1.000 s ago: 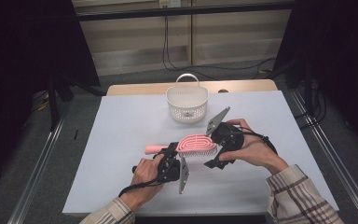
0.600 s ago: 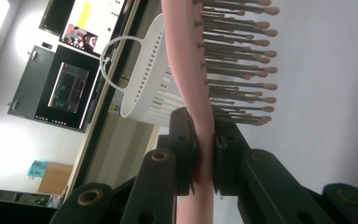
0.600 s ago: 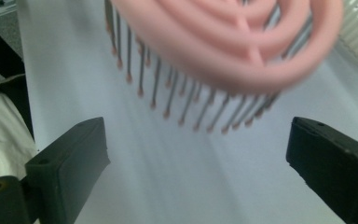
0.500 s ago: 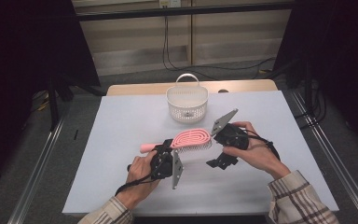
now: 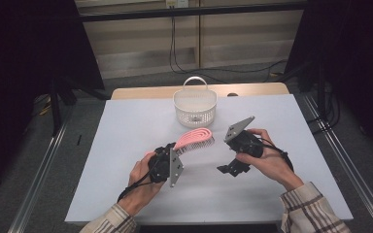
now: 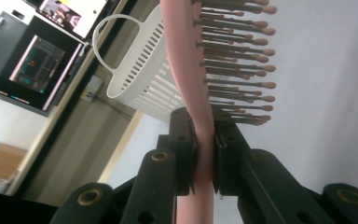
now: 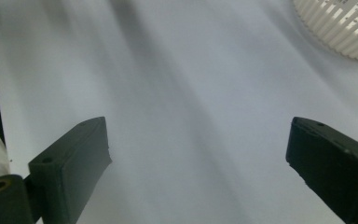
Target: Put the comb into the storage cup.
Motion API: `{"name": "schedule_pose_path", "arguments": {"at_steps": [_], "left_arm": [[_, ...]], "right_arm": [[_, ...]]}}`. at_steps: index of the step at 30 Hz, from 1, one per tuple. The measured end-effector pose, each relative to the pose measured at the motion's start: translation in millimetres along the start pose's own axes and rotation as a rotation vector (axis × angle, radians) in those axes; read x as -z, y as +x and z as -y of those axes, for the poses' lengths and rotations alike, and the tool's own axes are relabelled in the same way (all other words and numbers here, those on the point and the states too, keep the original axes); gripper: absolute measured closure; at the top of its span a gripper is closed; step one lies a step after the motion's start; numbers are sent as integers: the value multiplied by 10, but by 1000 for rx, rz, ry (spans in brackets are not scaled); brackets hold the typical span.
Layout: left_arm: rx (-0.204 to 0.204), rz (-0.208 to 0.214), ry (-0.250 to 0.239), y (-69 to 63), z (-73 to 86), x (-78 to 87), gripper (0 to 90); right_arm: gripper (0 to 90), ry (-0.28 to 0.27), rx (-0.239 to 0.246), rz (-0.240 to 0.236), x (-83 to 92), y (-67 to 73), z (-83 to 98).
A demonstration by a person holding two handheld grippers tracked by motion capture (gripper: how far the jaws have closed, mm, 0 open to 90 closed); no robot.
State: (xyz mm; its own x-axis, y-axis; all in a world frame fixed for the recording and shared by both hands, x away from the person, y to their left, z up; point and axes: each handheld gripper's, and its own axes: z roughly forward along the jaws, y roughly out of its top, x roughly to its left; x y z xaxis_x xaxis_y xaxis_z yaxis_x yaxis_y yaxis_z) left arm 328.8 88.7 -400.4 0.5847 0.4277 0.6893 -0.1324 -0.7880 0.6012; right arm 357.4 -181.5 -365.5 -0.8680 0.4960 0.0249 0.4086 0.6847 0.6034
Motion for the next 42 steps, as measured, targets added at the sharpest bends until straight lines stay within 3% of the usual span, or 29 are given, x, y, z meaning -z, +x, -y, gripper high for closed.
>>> {"name": "schedule_pose_path", "arguments": {"at_steps": [8,12,22,26,30,37,42], "left_arm": [[83,64,-1,42,60,-15,807],[137,92,-28,96,74,3,807],[263,176,-75,171,139,-5,807],[270,181,-93,184,148,3,807],[313,210,-127,207,158,20,807],[409,270,-169,255,209,16,807],[504,303,-220,304,256,11,807]], "right_arm": [[66,-37,-55,57,-3,-42,63],[62,-88,-95,74,1,-38,120],[62,-120,-101,100,-106,-25,275],[62,-144,-90,124,-121,-9,286],[62,-155,-84,133,-153,16,292],[58,-183,-85,134,-148,11,328],[63,-221,-96,141,-155,-4,363]]}}
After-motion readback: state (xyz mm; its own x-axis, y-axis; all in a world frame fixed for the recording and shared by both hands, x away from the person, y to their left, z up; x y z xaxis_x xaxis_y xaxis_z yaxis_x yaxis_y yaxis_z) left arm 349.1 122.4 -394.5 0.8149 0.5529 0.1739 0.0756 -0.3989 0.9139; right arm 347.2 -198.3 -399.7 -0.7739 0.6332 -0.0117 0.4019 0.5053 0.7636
